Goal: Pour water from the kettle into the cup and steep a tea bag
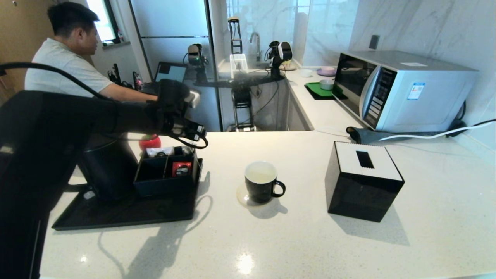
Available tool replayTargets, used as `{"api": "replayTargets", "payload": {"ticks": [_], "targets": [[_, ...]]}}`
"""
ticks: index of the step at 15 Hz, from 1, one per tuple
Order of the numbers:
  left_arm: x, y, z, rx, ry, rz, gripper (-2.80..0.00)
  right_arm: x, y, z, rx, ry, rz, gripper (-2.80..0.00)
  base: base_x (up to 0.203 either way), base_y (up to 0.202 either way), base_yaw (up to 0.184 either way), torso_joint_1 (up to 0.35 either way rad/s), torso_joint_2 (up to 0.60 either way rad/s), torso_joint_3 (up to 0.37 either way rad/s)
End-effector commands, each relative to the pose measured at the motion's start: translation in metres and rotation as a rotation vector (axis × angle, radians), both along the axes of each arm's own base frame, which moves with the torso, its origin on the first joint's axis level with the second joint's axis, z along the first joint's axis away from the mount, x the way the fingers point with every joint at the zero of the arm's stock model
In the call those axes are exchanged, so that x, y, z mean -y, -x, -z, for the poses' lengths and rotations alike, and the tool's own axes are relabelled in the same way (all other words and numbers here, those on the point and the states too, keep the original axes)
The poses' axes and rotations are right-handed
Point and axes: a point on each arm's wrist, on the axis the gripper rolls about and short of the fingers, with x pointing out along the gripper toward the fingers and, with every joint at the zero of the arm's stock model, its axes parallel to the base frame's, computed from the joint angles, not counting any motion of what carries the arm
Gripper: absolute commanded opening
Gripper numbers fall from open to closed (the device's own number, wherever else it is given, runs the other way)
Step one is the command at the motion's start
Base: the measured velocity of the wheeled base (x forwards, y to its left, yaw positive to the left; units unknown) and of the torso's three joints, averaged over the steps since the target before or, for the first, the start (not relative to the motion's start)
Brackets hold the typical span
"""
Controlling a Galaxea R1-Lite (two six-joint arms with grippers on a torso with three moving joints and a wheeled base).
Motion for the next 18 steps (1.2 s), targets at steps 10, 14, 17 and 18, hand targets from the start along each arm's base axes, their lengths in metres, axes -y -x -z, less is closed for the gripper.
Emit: {"api": "replayTargets", "payload": {"ticks": [10, 14, 17, 18], "targets": [[-0.002, -0.01, 0.031, -0.076, -0.024, -0.016, 0.0, 0.0, 0.0, 0.0, -0.001, 0.001, -0.001, -2.8, 0.0, 0.0, 0.0, 0.0, 0.0, 0.0], [-0.002, -0.016, 0.036, -0.073, -0.025, -0.016, 0.0, 0.0, 0.0, 0.0, -0.001, 0.001, -0.001, -2.8, 0.0, 0.0, 0.0, 0.0, 0.0, 0.0], [-0.002, -0.022, 0.039, -0.068, -0.024, -0.018, 0.0, 0.0, 0.0, 0.0, -0.001, 0.001, -0.001, -2.8, 0.0, 0.0, 0.0, 0.0, 0.0, 0.0], [-0.002, -0.022, 0.039, -0.07, -0.024, -0.019, 0.0, 0.0, 0.0, 0.0, -0.001, 0.001, -0.001, -2.8, 0.0, 0.0, 0.0, 0.0, 0.0, 0.0]]}}
